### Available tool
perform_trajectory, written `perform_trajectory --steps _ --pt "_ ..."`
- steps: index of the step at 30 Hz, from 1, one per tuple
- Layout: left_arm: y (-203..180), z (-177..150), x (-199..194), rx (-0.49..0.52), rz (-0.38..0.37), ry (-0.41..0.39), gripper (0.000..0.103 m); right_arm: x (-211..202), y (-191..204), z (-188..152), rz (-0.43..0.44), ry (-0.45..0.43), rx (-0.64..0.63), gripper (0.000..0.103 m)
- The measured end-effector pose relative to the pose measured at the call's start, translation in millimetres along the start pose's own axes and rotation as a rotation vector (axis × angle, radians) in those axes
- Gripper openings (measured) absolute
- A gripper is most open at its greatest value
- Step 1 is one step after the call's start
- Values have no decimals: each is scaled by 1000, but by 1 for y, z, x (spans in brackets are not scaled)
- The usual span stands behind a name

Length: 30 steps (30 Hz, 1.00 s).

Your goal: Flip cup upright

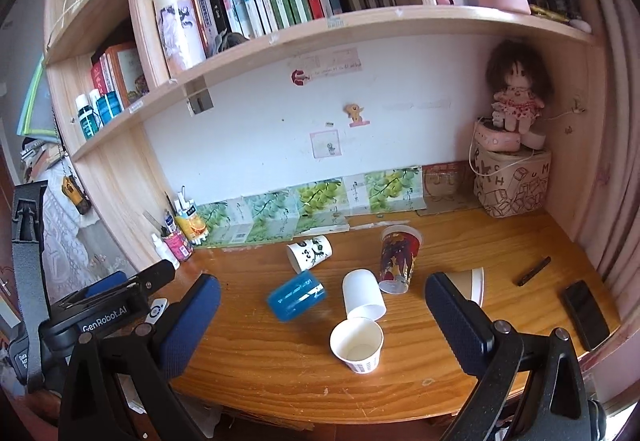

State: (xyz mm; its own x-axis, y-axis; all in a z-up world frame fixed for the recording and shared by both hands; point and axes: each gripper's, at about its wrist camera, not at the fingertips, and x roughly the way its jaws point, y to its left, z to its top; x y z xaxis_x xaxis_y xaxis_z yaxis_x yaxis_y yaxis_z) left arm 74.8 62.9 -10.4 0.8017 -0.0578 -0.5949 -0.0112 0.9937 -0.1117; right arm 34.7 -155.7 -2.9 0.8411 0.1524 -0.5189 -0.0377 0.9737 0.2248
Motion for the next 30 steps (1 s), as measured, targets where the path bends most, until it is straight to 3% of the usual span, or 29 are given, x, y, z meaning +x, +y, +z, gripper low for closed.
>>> perform_trajectory --steps 8,15,30 --pt "-15 1 -22 21 27 -118 103 -2 -5 2 16 4 37 102" --pt "-26 -4 -23 43 61 -121 103 0 -16 -2 32 15 65 103" --pt "-35 2 -20 47 112 -181 103 14 -16 10 72 -1 2 103"
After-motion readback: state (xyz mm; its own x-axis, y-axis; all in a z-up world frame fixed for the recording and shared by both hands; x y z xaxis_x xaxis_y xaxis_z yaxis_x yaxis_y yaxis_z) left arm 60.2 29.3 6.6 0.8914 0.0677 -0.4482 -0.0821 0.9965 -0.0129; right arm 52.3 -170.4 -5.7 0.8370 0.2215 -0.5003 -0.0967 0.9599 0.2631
